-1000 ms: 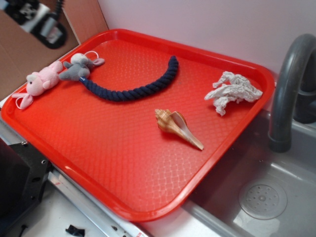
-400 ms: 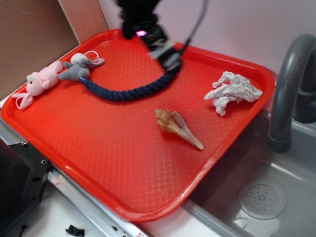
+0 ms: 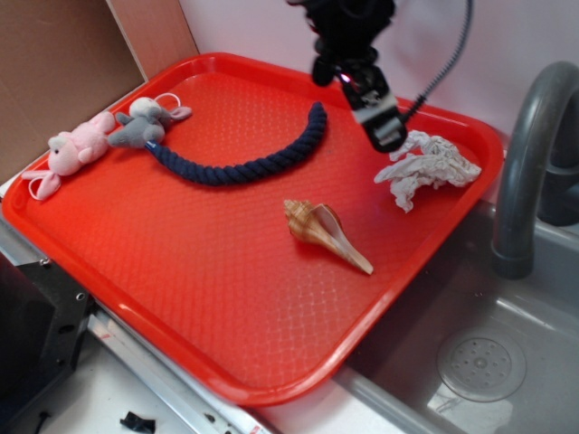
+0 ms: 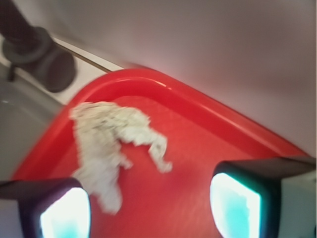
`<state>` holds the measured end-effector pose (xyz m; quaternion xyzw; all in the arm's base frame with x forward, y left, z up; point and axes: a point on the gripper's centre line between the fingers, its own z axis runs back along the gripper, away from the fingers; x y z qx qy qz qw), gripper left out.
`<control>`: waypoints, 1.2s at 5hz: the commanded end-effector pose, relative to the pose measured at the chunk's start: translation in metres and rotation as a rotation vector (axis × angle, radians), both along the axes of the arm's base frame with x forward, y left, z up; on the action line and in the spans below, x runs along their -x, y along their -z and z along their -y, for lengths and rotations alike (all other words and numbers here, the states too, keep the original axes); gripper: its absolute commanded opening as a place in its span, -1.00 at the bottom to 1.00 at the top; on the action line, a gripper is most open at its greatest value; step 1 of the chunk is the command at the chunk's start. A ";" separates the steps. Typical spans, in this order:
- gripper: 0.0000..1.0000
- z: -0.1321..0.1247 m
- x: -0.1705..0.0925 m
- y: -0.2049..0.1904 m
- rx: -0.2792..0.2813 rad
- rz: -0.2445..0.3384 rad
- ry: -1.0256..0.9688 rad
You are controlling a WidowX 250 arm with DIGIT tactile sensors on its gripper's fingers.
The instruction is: Grab the white paper.
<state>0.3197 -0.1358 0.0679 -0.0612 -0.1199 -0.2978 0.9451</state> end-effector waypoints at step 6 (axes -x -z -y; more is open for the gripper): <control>-1.00 0.026 0.008 0.000 -0.092 -0.098 -0.229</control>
